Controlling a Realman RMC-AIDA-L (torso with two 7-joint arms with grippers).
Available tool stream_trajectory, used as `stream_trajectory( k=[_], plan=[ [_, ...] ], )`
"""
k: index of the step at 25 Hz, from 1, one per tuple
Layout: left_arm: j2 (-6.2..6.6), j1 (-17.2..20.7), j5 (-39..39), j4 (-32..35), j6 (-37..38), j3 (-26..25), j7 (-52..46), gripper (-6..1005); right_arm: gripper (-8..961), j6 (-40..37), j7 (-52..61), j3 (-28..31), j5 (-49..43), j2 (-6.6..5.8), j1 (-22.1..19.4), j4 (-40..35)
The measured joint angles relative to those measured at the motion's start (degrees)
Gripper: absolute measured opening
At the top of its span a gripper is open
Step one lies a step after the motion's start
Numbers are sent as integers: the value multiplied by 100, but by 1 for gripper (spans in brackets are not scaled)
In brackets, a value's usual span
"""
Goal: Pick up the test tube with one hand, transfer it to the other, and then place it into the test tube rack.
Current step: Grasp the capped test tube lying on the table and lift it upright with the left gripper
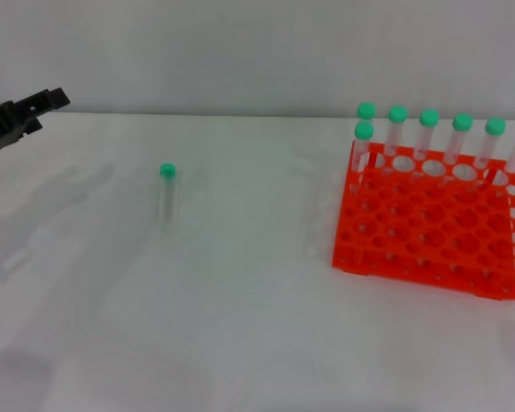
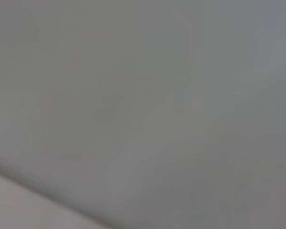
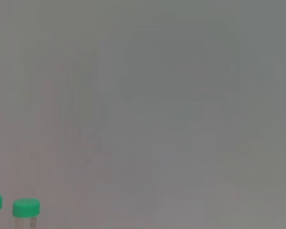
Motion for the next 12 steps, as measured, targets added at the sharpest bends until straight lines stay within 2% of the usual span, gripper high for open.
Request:
stream_trajectory(
  k=[6, 9, 12],
  plan=[
    [264, -1038, 2709, -813, 114, 11, -1500, 865, 841, -14, -15, 0, 0, -4, 48, -13],
    [369, -1547, 3852, -883, 116, 15, -1924, 865, 841, -12, -25, 0, 0, -11, 77, -17],
    [419, -2015, 4865, -743, 82, 17, -2409, 863, 841, -3, -34, 0, 0, -17, 123, -23]
  ],
)
